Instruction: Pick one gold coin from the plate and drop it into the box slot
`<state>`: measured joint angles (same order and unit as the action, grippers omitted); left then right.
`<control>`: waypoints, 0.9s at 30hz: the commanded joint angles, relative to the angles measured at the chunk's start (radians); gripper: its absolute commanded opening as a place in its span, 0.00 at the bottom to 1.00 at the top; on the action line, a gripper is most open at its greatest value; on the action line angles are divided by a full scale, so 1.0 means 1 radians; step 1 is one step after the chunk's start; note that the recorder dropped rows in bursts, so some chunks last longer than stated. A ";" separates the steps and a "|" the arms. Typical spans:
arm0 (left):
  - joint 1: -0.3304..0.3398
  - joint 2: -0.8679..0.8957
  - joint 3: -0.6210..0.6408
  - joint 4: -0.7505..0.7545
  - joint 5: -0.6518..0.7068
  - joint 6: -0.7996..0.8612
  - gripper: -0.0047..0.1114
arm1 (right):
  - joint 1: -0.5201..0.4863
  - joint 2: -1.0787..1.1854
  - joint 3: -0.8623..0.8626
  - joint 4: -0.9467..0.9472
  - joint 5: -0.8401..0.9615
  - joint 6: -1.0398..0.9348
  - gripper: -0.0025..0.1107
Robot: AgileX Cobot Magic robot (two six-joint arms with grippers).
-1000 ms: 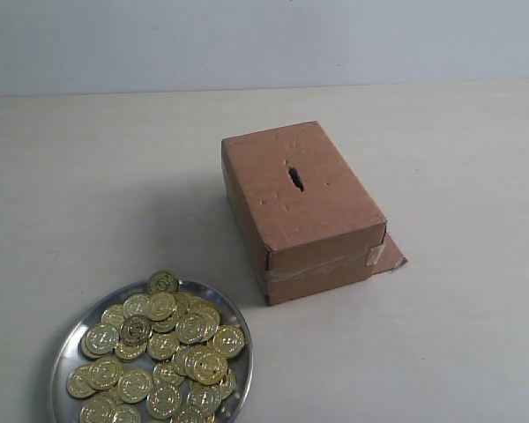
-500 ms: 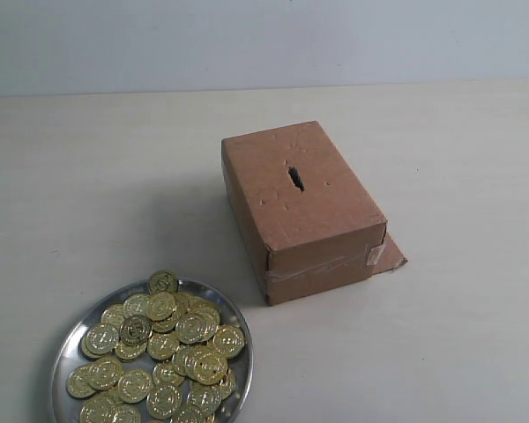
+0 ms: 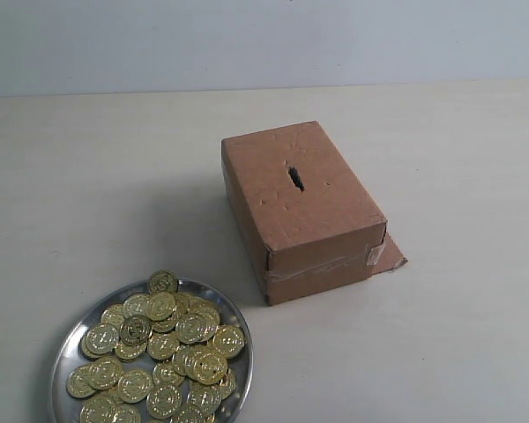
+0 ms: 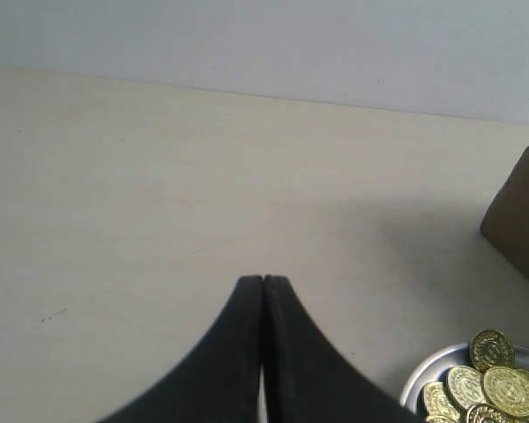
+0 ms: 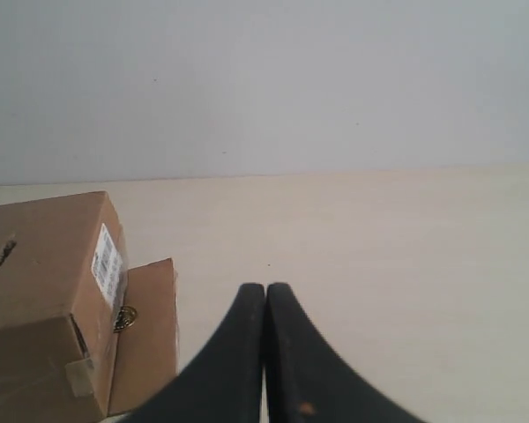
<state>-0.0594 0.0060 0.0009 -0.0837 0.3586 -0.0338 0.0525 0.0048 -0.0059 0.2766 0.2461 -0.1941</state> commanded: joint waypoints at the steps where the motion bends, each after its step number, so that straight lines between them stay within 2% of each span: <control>1: 0.002 -0.006 -0.001 0.001 -0.002 -0.001 0.04 | -0.006 -0.005 0.006 -0.190 -0.010 0.176 0.02; 7: 0.002 -0.006 -0.001 0.001 -0.002 -0.001 0.04 | -0.006 -0.005 0.006 -0.262 0.031 0.194 0.02; 27: 0.002 -0.006 -0.001 0.001 -0.002 -0.001 0.04 | -0.006 -0.005 0.006 -0.283 0.033 0.206 0.02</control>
<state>-0.0594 0.0060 0.0009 -0.0837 0.3643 -0.0338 0.0525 0.0048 -0.0059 0.0000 0.2781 0.0100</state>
